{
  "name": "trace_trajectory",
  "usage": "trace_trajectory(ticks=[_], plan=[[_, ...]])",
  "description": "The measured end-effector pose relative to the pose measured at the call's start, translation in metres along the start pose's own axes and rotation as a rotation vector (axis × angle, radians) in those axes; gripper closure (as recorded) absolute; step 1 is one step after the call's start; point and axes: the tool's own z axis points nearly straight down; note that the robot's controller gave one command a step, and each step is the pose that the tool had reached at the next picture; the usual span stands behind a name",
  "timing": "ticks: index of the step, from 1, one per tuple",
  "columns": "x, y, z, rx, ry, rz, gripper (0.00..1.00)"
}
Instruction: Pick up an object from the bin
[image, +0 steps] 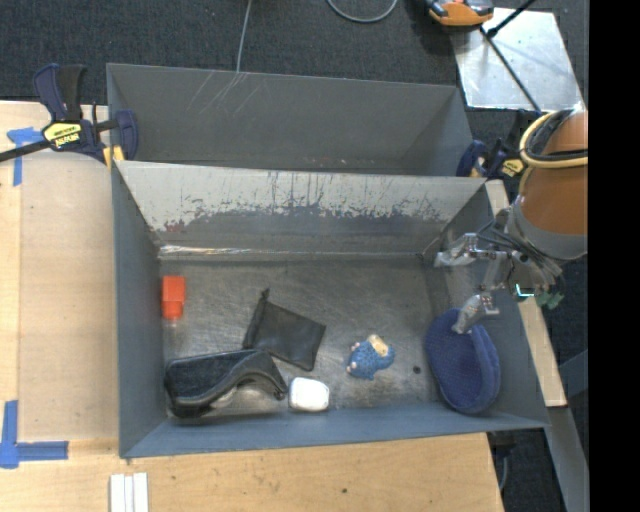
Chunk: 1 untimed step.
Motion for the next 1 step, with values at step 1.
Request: trace_trajectory(ticks=[1], plan=[[0.0256, 0.0926, 0.0924, 0.004, -0.014, 0.005, 0.00]])
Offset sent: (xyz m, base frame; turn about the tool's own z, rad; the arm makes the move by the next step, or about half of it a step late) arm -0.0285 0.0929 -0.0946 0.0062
